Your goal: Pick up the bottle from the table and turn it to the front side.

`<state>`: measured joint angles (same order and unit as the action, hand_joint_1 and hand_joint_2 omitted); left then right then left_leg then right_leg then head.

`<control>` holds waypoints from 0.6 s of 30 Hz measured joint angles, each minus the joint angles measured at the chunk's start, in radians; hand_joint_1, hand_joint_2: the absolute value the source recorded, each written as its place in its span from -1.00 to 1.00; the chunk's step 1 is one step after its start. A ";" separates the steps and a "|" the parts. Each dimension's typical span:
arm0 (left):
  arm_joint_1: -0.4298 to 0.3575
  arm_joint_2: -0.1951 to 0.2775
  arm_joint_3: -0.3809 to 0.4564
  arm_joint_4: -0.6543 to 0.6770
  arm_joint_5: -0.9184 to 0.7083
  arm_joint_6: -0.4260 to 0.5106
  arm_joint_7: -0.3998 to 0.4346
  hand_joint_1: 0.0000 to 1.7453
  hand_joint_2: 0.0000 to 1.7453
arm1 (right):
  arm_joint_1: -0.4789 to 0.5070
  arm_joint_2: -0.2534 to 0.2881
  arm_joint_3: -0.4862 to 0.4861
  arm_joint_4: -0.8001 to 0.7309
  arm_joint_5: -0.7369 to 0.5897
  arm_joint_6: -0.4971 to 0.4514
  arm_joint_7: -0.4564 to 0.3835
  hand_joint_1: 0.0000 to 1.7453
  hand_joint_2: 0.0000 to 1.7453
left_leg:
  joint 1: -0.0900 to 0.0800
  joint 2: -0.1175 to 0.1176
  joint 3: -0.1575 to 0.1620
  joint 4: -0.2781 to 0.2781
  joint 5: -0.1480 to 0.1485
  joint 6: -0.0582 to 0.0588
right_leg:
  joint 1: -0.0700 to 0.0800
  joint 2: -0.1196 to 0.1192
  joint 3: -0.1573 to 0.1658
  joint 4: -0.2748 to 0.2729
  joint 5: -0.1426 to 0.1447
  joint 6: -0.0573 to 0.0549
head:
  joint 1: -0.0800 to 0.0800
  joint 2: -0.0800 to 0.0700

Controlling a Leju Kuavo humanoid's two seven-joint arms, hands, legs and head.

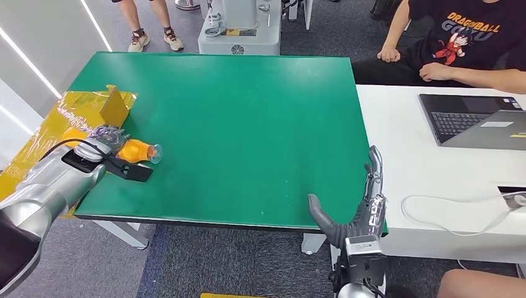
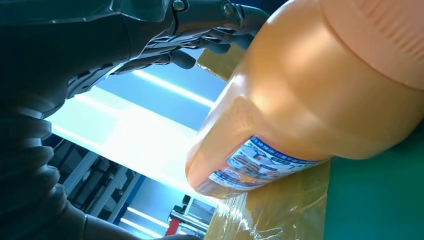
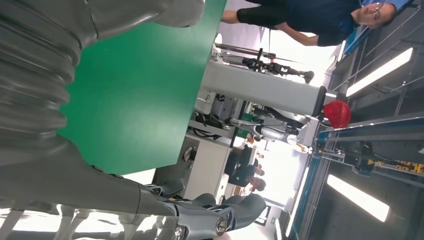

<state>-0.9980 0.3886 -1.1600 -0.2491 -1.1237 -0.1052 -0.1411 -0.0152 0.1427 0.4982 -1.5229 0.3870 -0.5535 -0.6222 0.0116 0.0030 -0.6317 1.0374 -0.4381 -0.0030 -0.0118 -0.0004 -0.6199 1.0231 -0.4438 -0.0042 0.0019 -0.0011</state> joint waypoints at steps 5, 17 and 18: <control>0.003 0.001 0.006 0.000 -0.016 0.058 0.005 -1.00 1.00 | -0.003 0.000 0.000 0.006 -0.009 -0.003 -0.002 -1.00 1.00 | 0.000 0.000 0.000 0.000 0.000 0.000 | 0.000 0.000 0.000 0.000 0.000 0.000 | 0.000 0.000; -0.018 0.017 0.037 0.000 -0.041 0.175 -0.048 -1.00 1.00 | -0.003 0.018 -0.001 0.007 -0.011 -0.001 -0.004 -1.00 1.00 | 0.000 0.000 0.000 0.000 0.000 0.000 | 0.000 0.000 0.000 0.000 0.000 0.000 | 0.000 0.000; -0.028 0.029 0.048 -0.003 -0.044 0.201 -0.070 -1.00 1.00 | -0.003 0.022 -0.001 0.008 -0.014 0.003 -0.007 -1.00 1.00 | 0.000 0.000 0.000 0.000 0.000 0.000 | 0.000 0.000 0.000 0.000 0.000 0.000 | 0.000 0.000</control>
<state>-1.0256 0.4177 -1.1117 -0.2524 -1.1681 0.0958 -0.2111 -0.0184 0.1647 0.4973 -1.5145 0.3734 -0.5509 -0.6294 0.0118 0.0033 -0.6315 1.0373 -0.4379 -0.0033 -0.0117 -0.0001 -0.6201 1.0233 -0.4438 -0.0043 0.0018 -0.0011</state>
